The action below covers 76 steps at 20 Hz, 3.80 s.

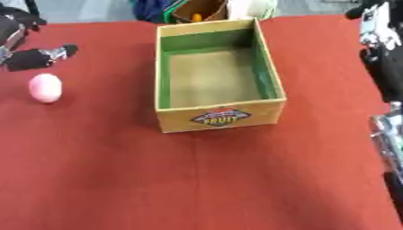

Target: Pick up objects on the table and place them in the box.

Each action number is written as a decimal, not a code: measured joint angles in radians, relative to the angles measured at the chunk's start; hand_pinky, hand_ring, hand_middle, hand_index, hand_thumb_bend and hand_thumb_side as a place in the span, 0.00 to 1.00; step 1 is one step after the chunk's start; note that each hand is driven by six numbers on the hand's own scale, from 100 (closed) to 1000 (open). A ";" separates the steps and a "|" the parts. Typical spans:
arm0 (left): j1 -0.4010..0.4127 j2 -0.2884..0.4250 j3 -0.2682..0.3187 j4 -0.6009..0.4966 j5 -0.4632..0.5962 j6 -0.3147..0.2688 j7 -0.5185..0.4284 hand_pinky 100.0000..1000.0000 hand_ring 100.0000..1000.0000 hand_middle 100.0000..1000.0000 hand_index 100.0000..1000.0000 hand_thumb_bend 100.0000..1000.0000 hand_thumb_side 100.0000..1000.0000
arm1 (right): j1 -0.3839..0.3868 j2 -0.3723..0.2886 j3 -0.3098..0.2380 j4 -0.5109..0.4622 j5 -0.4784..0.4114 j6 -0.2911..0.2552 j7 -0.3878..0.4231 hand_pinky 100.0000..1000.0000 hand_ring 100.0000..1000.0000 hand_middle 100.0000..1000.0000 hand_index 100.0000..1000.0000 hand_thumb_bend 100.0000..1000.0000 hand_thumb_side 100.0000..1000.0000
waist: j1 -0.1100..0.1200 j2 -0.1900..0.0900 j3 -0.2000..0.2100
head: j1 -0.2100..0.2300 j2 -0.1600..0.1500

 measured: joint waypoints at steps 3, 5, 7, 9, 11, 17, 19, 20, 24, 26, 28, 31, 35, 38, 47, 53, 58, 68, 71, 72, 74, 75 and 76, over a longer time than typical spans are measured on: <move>0.002 0.001 0.006 0.003 -0.023 0.029 -0.069 0.57 0.77 0.73 0.91 0.81 1.00 | 0.003 0.000 0.000 0.000 0.000 0.002 0.002 0.48 0.60 0.54 0.76 0.00 0.47 | 0.001 0.000 0.000 | 0.002 0.000; 0.007 0.003 0.009 0.003 -0.031 0.042 -0.112 0.56 0.76 0.72 0.89 0.80 1.00 | 0.005 0.000 0.000 0.000 0.000 0.004 0.003 0.48 0.60 0.54 0.76 0.00 0.47 | 0.001 0.000 0.002 | 0.004 0.000; 0.012 0.009 0.012 0.003 -0.039 0.054 -0.151 0.56 0.76 0.71 0.90 0.79 1.00 | 0.007 0.000 0.000 0.000 0.000 0.004 0.003 0.48 0.60 0.54 0.76 0.00 0.47 | 0.001 0.000 0.003 | 0.005 -0.001; 0.016 0.010 0.016 0.004 -0.049 0.064 -0.185 0.55 0.75 0.69 0.91 0.73 0.96 | 0.007 0.000 0.000 0.000 0.000 0.005 0.003 0.48 0.60 0.54 0.76 0.00 0.47 | 0.001 0.000 0.003 | 0.005 -0.001; 0.019 0.010 0.017 0.009 -0.058 0.071 -0.216 0.54 0.75 0.69 0.93 0.70 0.93 | 0.007 0.001 0.000 0.000 0.000 0.005 0.003 0.48 0.60 0.54 0.76 0.00 0.47 | 0.001 0.000 0.002 | 0.005 -0.001; 0.026 0.010 0.029 0.042 -0.056 0.072 -0.276 0.52 0.71 0.63 0.94 0.59 0.83 | 0.007 0.001 0.000 0.000 0.000 0.007 0.001 0.48 0.60 0.54 0.76 0.00 0.47 | 0.001 0.000 -0.001 | 0.008 -0.001; 0.027 0.010 0.032 0.051 -0.042 0.069 -0.285 0.51 0.68 0.59 0.94 0.58 0.80 | 0.007 0.001 0.000 0.000 0.000 0.007 0.001 0.48 0.60 0.54 0.76 0.00 0.47 | 0.001 0.000 -0.001 | 0.008 -0.001; 0.027 0.010 0.033 0.055 -0.033 0.068 -0.288 0.51 0.67 0.58 0.94 0.57 0.77 | 0.007 0.001 0.000 0.000 0.000 0.007 0.002 0.48 0.60 0.54 0.76 0.00 0.46 | 0.002 0.000 -0.001 | 0.008 -0.001; 0.030 0.009 0.034 0.068 -0.004 0.062 -0.296 0.50 0.66 0.58 0.92 0.52 0.70 | 0.008 0.001 0.000 0.000 0.000 0.010 0.001 0.48 0.60 0.54 0.76 0.00 0.46 | 0.002 0.001 -0.001 | 0.008 -0.001; 0.031 0.009 0.034 0.072 0.003 0.060 -0.297 0.50 0.65 0.58 0.91 0.47 0.65 | 0.008 0.002 0.000 0.000 0.000 0.011 0.001 0.48 0.60 0.54 0.76 0.00 0.46 | 0.003 0.001 -0.001 | 0.008 -0.001; 0.032 0.009 0.034 0.074 0.010 0.058 -0.297 0.49 0.64 0.58 0.89 0.45 0.62 | 0.008 0.002 0.000 0.000 0.000 0.011 0.000 0.48 0.60 0.54 0.76 0.00 0.46 | 0.004 0.001 -0.002 | 0.009 -0.001; 0.034 0.009 0.034 0.081 0.015 0.057 -0.296 0.48 0.63 0.57 0.86 0.38 0.59 | 0.008 0.006 0.000 0.000 0.000 0.013 -0.001 0.48 0.60 0.54 0.76 0.00 0.46 | 0.004 0.001 -0.002 | 0.009 -0.001; 0.034 0.009 0.034 0.085 0.015 0.055 -0.298 0.47 0.61 0.57 0.83 0.20 0.52 | 0.008 0.008 0.000 0.000 0.000 0.015 -0.003 0.48 0.60 0.54 0.76 0.00 0.46 | 0.004 0.001 -0.003 | 0.010 -0.001; 0.034 0.009 0.034 0.085 0.014 0.054 -0.298 0.46 0.59 0.56 0.81 0.10 0.51 | 0.008 0.008 0.000 0.000 0.000 0.015 -0.004 0.48 0.60 0.54 0.76 0.00 0.46 | 0.004 0.001 -0.003 | 0.010 -0.001; 0.035 0.009 0.034 0.077 0.031 0.070 -0.271 0.46 0.56 0.52 0.73 0.00 0.38 | 0.008 0.008 0.000 0.000 0.000 0.017 -0.002 0.48 0.60 0.53 0.76 0.00 0.46 | 0.005 0.001 -0.003 | 0.011 -0.001; 0.036 0.009 0.034 0.022 0.035 0.081 -0.250 0.44 0.52 0.45 0.70 0.00 0.29 | 0.009 0.008 0.000 0.000 0.000 0.017 -0.002 0.49 0.61 0.54 0.76 0.00 0.47 | 0.005 0.001 -0.003 | 0.011 -0.001; 0.031 0.010 0.034 -0.031 0.037 0.090 -0.203 0.40 0.48 0.38 0.59 0.00 0.35 | 0.009 0.008 0.000 0.000 -0.001 0.017 -0.002 0.49 0.61 0.54 0.76 0.00 0.47 | 0.005 0.000 -0.003 | 0.012 -0.001; -0.029 0.004 0.013 -0.129 0.066 0.066 -0.049 0.43 0.46 0.36 0.58 0.00 0.43 | 0.009 0.009 0.000 0.000 -0.007 0.017 -0.001 0.49 0.61 0.54 0.76 0.00 0.46 | 0.013 -0.006 -0.008 | 0.018 0.000; -0.047 -0.022 -0.007 -0.161 0.100 0.054 0.006 0.42 0.45 0.34 0.56 0.00 0.45 | 0.009 0.009 0.000 0.000 -0.009 0.016 0.000 0.49 0.61 0.54 0.76 0.00 0.44 | 0.013 -0.008 -0.013 | 0.021 0.000; -0.054 -0.030 -0.015 -0.168 0.109 0.049 0.024 0.41 0.45 0.34 0.54 0.00 0.45 | 0.009 0.010 0.000 0.000 -0.009 0.016 0.001 0.49 0.61 0.54 0.76 0.00 0.44 | 0.013 -0.009 -0.015 | 0.022 0.000; -0.073 -0.043 -0.032 -0.181 0.119 0.040 0.053 0.41 0.45 0.36 0.54 0.00 0.45 | 0.009 0.010 0.000 0.000 -0.012 0.015 0.002 0.49 0.61 0.54 0.76 0.00 0.45 | 0.014 -0.012 -0.019 | 0.026 0.000; -0.085 -0.048 -0.041 -0.185 0.122 0.034 0.063 0.41 0.45 0.39 0.56 0.00 0.44 | 0.008 0.010 0.000 0.000 -0.013 0.015 0.003 0.49 0.61 0.54 0.76 0.00 0.44 | 0.014 -0.014 -0.020 | 0.027 0.000; -0.096 -0.052 -0.051 -0.188 0.125 0.028 0.069 0.40 0.45 0.39 0.56 0.00 0.45 | 0.008 0.010 0.001 0.000 -0.015 0.015 0.003 0.49 0.61 0.54 0.76 0.00 0.44 | 0.016 -0.015 -0.021 | 0.028 0.000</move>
